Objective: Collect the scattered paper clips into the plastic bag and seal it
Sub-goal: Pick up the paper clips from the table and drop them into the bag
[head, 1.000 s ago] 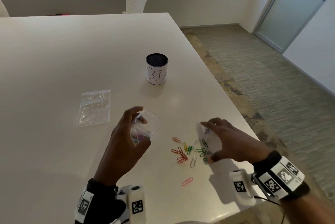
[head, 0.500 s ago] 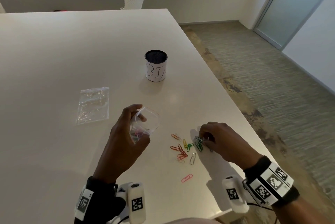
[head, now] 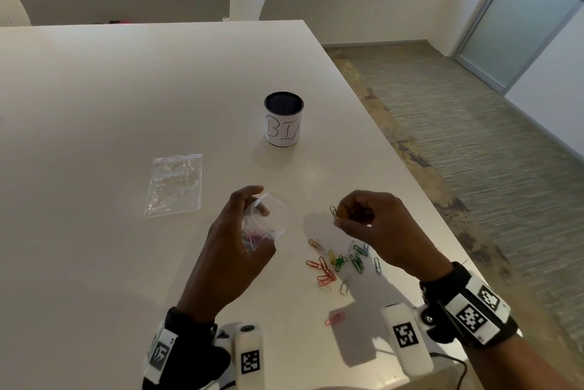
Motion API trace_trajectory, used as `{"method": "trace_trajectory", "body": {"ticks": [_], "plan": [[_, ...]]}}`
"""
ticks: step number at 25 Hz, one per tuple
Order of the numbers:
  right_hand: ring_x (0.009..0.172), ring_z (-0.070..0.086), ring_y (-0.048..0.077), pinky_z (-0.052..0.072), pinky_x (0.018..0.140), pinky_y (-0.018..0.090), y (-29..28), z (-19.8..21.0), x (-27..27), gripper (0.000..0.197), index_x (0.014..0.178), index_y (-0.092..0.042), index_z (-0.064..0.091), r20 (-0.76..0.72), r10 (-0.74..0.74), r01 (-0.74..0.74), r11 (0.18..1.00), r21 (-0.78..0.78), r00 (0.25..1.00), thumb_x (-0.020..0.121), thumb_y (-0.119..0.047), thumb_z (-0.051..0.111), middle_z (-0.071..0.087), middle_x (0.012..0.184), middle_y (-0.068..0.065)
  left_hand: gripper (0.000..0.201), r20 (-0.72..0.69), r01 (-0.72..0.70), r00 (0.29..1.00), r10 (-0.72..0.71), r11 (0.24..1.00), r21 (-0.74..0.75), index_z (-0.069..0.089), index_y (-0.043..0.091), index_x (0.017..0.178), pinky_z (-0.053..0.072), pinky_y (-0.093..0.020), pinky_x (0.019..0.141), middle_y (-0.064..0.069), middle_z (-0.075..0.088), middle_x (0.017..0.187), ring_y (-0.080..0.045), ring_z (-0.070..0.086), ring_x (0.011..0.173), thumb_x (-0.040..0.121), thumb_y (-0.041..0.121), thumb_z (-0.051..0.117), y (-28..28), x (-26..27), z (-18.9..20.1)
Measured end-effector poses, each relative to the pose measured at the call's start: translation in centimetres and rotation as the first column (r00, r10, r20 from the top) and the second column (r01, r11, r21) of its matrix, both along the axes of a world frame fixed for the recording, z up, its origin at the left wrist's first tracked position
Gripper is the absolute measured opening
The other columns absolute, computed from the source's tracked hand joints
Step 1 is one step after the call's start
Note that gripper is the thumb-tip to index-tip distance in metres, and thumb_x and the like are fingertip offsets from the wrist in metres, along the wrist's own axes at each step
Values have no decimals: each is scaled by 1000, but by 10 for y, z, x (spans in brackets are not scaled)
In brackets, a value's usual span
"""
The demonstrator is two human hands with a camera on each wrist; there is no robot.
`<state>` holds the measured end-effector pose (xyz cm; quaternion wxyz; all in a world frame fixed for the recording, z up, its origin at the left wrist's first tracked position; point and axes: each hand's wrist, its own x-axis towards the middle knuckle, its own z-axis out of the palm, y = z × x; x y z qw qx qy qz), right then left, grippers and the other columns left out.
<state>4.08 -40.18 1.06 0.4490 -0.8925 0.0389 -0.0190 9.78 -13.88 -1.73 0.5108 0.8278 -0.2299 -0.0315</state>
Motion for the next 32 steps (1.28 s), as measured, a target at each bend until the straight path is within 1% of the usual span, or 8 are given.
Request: {"method": "trace_trajectory", "body": {"ticks": [3,8,10,13,17,21,24,32], "plan": [[78,77,18,64,81,27,31,25,11,7,91,-10,72,70,48,-62,975,213,996,88,-9,79,78,83,5,69,-5,22,1000,-22,1000,-9,42,23,143,51,-6,72,4,64,117,-12,67,94,82,14,72,-3,-2,1],[79,70,6,61,78,24,68,38,30,13,101,-17,78,204,264,-225,955,-193,943,88,-17,80,74,94,-6,70,-11,10,1000,-10,1000,24,42,20,144,50,-4,71,0,63,120,-11,65,94,82,15,73,-3,-2,5],[82,71,5,61,79,24,70,38,33,17,106,-17,79,213,287,-235,941,-243,934,89,-19,79,74,100,-5,69,-1,14,1000,-14,999,35,41,21,144,51,-5,72,1,64,118,-10,66,95,81,19,71,-1,-1,5],[83,72,5,61,81,24,57,39,30,15,104,-15,79,240,241,-193,959,-207,940,89,-18,78,76,98,-4,70,1,19,1000,-19,1000,24,42,19,143,50,-4,74,2,64,116,-8,65,100,81,9,75,-1,-1,5],[85,68,3,62,81,28,28,25,15,29,114,-20,74,56,213,-188,939,-288,976,86,-28,80,71,106,-7,72,2,17,1000,-17,1000,9,44,21,143,48,-4,77,5,64,114,-7,64,100,81,4,78,0,-2,4],[117,57,5,56,96,26,17,-2,-7,75,145,-35,50,-238,268,-350,824,-446,934,78,-48,82,52,142,-13,73,3,13,1000,-13,1000,11,44,24,142,46,-2,75,7,65,114,-12,65,94,81,4,77,-1,-3,3],[128,49,11,55,100,28,19,-17,-18,92,154,-37,36,-317,295,-421,768,-482,901,76,-56,81,41,148,-11,73,16,10,1000,-10,1000,21,43,24,142,45,-2,74,7,65,115,-13,65,96,81,4,78,-1,-3,0],[114,59,14,57,92,33,30,-28,-19,32,124,-28,64,-237,300,-382,761,-524,924,94,-32,71,56,129,-7,73,19,7,1000,-7,1000,26,43,23,143,46,-1,75,6,65,116,-13,65,99,82,3,78,-1,-6,1]]}}
